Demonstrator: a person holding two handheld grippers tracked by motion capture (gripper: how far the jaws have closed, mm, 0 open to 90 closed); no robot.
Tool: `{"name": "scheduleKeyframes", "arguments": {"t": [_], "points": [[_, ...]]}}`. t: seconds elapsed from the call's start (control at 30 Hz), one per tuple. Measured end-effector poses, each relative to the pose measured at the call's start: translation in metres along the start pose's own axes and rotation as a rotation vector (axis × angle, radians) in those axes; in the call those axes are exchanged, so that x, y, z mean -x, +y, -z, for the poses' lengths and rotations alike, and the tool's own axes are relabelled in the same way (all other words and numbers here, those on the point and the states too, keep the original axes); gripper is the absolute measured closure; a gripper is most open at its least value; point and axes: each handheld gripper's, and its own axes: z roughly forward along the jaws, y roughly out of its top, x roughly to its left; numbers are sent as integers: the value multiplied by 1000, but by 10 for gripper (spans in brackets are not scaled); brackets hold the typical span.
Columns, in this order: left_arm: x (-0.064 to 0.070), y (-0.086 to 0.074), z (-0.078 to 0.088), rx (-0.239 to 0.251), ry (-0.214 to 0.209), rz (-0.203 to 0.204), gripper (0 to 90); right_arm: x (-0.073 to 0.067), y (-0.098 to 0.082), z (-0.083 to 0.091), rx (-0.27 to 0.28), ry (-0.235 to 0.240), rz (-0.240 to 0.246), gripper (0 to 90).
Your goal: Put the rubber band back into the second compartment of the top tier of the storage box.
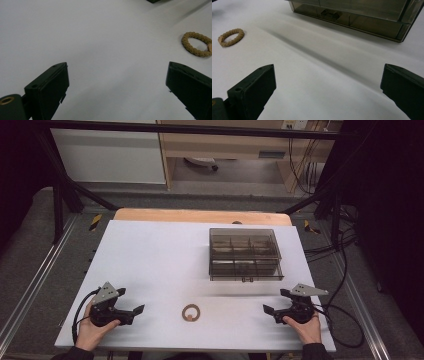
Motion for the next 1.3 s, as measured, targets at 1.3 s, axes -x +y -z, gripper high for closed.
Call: {"name": "scheduleKeyframes", "arguments": {"t": [1.3], "points": [[38,26,-31,-45,-34,-35,46,-1,0,0,-8,-3,5,7]]}}
